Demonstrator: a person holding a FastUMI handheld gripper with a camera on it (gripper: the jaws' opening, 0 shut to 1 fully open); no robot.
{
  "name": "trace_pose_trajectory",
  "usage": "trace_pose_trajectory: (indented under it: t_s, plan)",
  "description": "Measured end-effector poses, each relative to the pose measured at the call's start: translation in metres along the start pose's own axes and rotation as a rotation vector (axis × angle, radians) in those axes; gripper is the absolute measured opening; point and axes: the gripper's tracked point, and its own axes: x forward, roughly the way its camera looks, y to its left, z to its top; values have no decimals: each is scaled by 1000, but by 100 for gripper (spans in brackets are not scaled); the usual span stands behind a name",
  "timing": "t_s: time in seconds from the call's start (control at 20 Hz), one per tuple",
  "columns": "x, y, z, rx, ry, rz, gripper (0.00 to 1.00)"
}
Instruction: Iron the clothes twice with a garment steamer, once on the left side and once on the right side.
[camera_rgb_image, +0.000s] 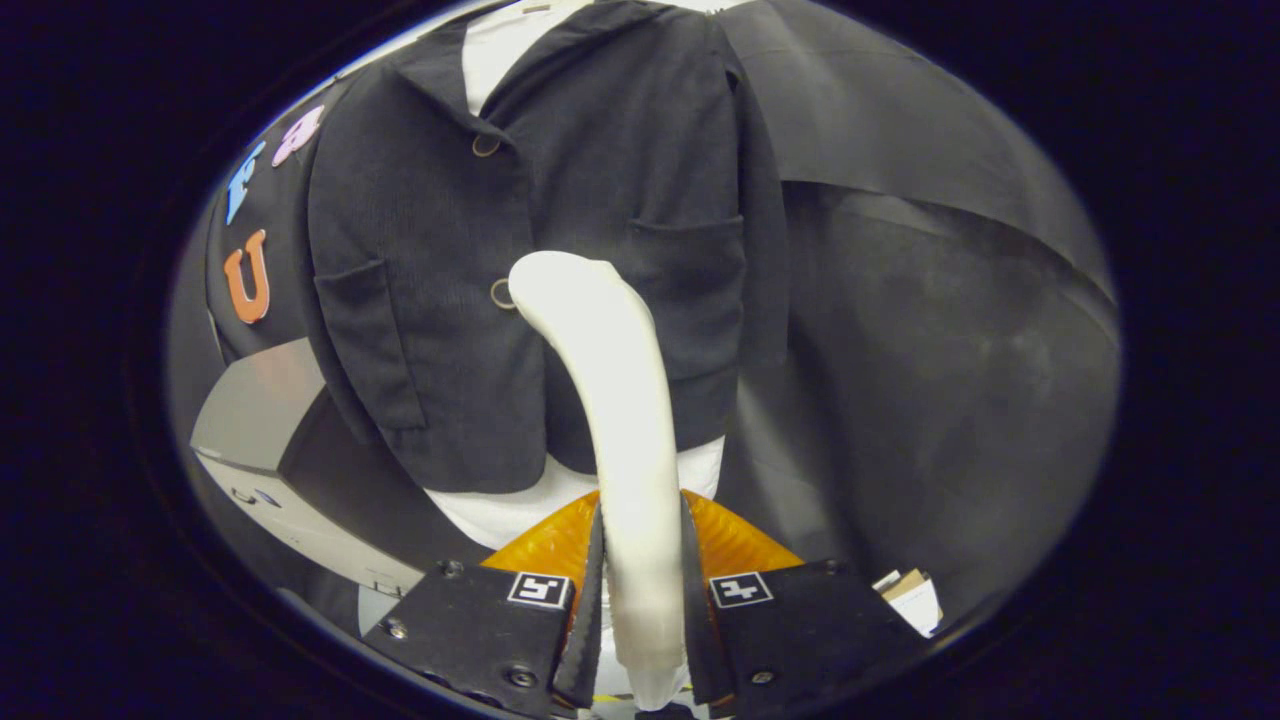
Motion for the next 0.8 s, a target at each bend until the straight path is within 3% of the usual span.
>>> trace_pose_trajectory:
  t_s: [0.8]
  plan:
    - [4,0,0,16,67,91,38]
